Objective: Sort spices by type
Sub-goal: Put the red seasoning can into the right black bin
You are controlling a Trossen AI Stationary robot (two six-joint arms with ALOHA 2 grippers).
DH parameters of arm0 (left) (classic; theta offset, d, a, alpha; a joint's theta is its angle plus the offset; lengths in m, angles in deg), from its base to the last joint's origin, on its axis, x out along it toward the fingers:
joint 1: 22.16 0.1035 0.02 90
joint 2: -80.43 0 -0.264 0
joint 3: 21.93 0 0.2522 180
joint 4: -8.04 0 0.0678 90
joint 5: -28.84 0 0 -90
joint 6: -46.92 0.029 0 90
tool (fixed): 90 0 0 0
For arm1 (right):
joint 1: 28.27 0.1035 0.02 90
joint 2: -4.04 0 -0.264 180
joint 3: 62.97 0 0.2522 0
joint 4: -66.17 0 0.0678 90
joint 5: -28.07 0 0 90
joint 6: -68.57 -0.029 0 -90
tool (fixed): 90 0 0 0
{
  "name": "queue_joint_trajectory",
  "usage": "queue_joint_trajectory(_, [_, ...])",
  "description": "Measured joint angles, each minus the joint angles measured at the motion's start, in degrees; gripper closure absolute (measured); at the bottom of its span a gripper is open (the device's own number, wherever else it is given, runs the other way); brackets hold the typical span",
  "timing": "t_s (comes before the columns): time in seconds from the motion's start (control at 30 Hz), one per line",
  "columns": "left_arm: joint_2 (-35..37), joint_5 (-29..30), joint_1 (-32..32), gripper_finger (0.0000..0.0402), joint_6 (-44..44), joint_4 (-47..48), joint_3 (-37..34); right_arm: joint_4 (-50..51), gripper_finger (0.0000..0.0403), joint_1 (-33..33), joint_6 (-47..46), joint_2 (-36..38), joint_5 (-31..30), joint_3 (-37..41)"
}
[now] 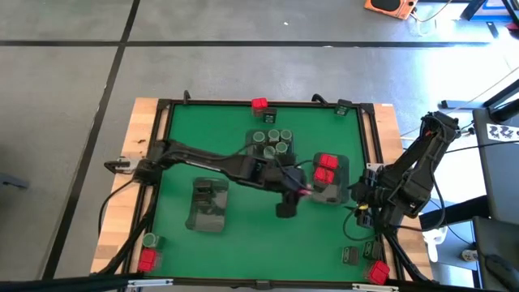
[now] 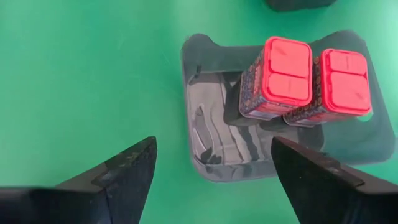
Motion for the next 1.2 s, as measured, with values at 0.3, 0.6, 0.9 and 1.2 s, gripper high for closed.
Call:
queue_joint_trajectory(0.3, [-12.92,-0.69,2.89,0.0197,2.10,-0.69,16.20,2.00,0.0086,0.00,0.01,-0.02,1.26,0.00])
queue_joint_trajectory(0.6, [-17.98,-3.20,3.73,0.0200,5.39,-8.59,16.64,1.67,0.0086,-0.04,0.02,-0.03,-0.02,0.00])
queue_joint_trajectory(0.9, [-23.26,-4.41,4.33,0.0191,7.91,-9.39,16.46,1.01,0.0086,-0.04,-0.22,-0.06,-0.01,0.04])
queue_joint_trajectory(1.2, [-23.53,-4.10,5.22,0.0197,7.24,-4.69,16.42,-0.20,0.0086,-0.04,-0.33,-0.04,-0.01,0.09])
